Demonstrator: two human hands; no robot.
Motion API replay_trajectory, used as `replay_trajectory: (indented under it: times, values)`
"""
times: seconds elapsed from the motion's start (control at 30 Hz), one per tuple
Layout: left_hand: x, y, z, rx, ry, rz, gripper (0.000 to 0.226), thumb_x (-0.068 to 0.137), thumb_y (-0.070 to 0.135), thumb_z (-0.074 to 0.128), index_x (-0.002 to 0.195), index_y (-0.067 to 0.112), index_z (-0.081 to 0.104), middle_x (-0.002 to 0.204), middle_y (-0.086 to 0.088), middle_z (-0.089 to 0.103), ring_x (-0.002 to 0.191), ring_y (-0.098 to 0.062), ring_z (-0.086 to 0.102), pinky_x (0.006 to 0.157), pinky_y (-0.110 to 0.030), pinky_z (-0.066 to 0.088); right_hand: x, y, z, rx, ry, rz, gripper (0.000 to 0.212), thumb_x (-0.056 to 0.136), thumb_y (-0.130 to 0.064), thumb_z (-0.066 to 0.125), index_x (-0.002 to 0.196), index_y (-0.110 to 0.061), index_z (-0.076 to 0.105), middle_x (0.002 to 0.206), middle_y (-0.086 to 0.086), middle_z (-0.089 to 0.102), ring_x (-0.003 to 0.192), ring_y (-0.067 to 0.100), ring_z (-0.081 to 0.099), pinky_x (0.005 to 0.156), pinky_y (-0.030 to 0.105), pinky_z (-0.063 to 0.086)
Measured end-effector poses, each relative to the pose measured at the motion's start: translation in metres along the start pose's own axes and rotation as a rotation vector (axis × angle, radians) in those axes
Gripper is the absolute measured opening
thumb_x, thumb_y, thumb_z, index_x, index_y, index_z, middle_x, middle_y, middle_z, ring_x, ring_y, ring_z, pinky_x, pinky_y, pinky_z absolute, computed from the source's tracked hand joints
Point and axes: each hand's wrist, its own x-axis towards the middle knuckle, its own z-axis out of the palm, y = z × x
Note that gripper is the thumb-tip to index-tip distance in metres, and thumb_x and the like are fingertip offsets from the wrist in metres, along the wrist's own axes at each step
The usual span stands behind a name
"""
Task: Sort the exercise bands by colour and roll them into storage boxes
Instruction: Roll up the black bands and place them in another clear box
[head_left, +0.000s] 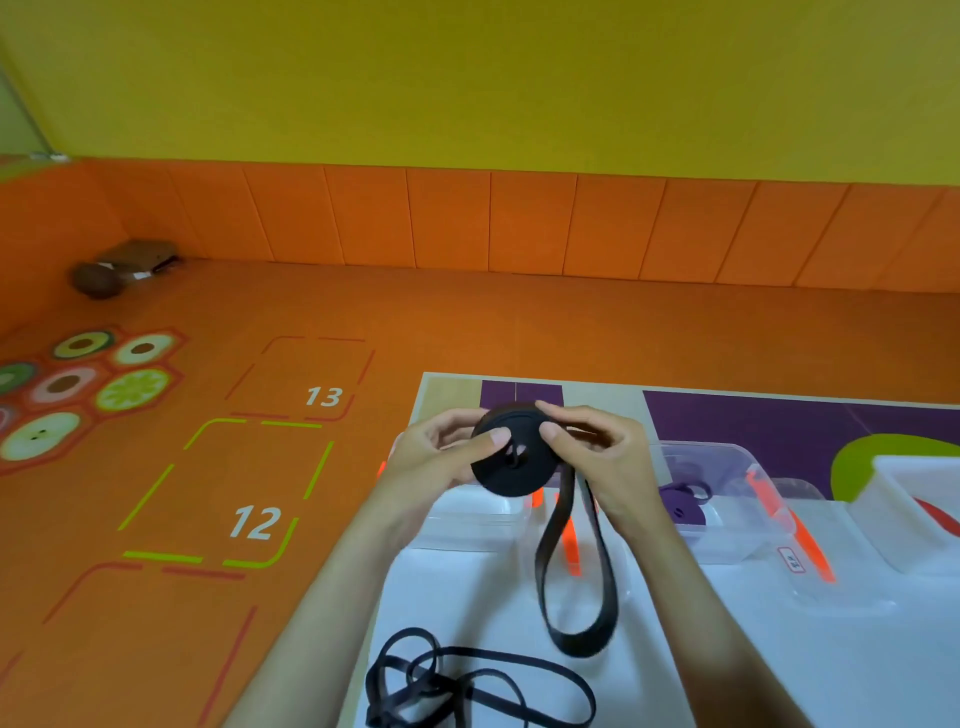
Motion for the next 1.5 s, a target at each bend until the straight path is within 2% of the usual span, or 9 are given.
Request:
replay_trajectory:
  times: [0.2, 0.43, 0.6, 0.73, 0.87, 0.97, 1.13, 1.27, 1.5]
  values:
    - [0.007, 0.014, -0.009, 0.09, 0.021, -0.024, 0.021, 0.09, 0.015, 0.081, 0.109, 0.008, 0.08, 0.101, -0.018, 0.078, 0.088, -0.024, 0.076, 0.086, -0.044, 0.063, -0.002, 0.01, 0.011, -0.021, -0.122, 0.043, 0.028, 0.096, -0.009, 0.072, 0.122, -0.019, 0.077, 0.116, -0.003, 0.077, 0.113, 0.015, 0.071, 0.098, 0.028, 0.055]
    - [0.007, -0.011, 0.008, -0.119, 0.217, 0.015, 0.017, 0.089, 0.013, 0.082, 0.106, 0.009, 0.08, 0.09, -0.008, 0.079, 0.082, -0.022, 0.076, 0.073, -0.035, 0.061, -0.009, 0.026, 0.031, 0.123, 0.211, 0.114, 0.018, 0.09, -0.014, 0.08, 0.107, -0.012, 0.076, 0.1, 0.006, 0.08, 0.098, 0.025, 0.076, 0.082, 0.033, 0.059]
    - [0.012, -0.025, 0.012, -0.041, 0.321, 0.081, 0.012, 0.089, 0.014, 0.084, 0.1, 0.015, 0.081, 0.085, -0.003, 0.08, 0.076, -0.016, 0.075, 0.066, -0.029, 0.058, -0.007, 0.031, 0.034, 0.015, 0.222, 0.112, 0.013, 0.09, -0.015, 0.081, 0.102, -0.012, 0.079, 0.093, 0.003, 0.081, 0.088, 0.02, 0.078, 0.074, 0.027, 0.06]
    - [0.015, -0.025, -0.004, 0.118, 0.187, 0.047, 0.015, 0.088, 0.02, 0.085, 0.102, 0.016, 0.08, 0.092, -0.002, 0.08, 0.082, -0.015, 0.076, 0.069, -0.026, 0.059, -0.002, 0.027, 0.021, -0.016, 0.109, 0.131, 0.009, 0.089, -0.006, 0.08, 0.098, -0.005, 0.078, 0.085, 0.004, 0.08, 0.076, 0.014, 0.076, 0.06, 0.021, 0.057]
    - [0.026, -0.01, -0.02, 0.275, -0.018, -0.112, 0.028, 0.08, 0.011, 0.091, 0.106, 0.014, 0.08, 0.097, -0.006, 0.082, 0.087, -0.017, 0.079, 0.072, -0.027, 0.062, 0.0, 0.031, 0.017, -0.181, 0.049, 0.112, 0.014, 0.084, -0.013, 0.086, 0.092, -0.011, 0.075, 0.085, -0.001, 0.079, 0.081, 0.013, 0.075, 0.071, 0.019, 0.055]
    - [0.031, -0.009, -0.022, 0.189, 0.011, -0.14, 0.031, 0.078, 0.004, 0.09, 0.106, 0.008, 0.078, 0.096, -0.009, 0.082, 0.086, -0.019, 0.079, 0.072, -0.028, 0.063, -0.005, 0.036, 0.02, -0.045, 0.089, 0.224, 0.021, 0.089, -0.017, 0.082, 0.097, -0.008, 0.065, 0.082, 0.008, 0.078, 0.081, 0.021, 0.076, 0.074, 0.03, 0.056]
    - [0.036, -0.025, -0.028, -0.032, 0.1, -0.161, 0.034, 0.079, 0.007, 0.088, 0.111, 0.004, 0.077, 0.102, -0.011, 0.081, 0.094, -0.024, 0.078, 0.078, -0.035, 0.063, -0.01, 0.047, 0.009, 0.003, -0.019, 0.27, 0.031, 0.095, -0.02, 0.076, 0.125, -0.028, 0.075, 0.119, -0.004, 0.077, 0.116, 0.017, 0.071, 0.092, 0.036, 0.059]
    - [0.035, -0.041, -0.017, -0.165, 0.121, -0.193, 0.032, 0.082, 0.008, 0.085, 0.113, 0.006, 0.077, 0.095, 0.004, 0.081, 0.095, -0.018, 0.077, 0.079, -0.032, 0.062, -0.01, 0.048, 0.01, 0.089, 0.127, 0.335, 0.027, 0.091, -0.016, 0.078, 0.118, -0.018, 0.073, 0.095, 0.009, 0.081, 0.09, 0.023, 0.078, 0.074, 0.026, 0.06]
    - [0.032, -0.087, 0.011, -0.36, 0.259, -0.209, 0.051, 0.075, 0.017, 0.09, 0.121, 0.002, 0.072, 0.117, -0.015, 0.078, 0.109, -0.027, 0.077, 0.092, -0.041, 0.062, -0.009, 0.052, 0.002, -0.094, 0.171, 0.327, 0.019, 0.088, -0.021, 0.084, 0.097, -0.011, 0.07, 0.083, 0.007, 0.08, 0.078, 0.025, 0.078, 0.068, 0.034, 0.063]
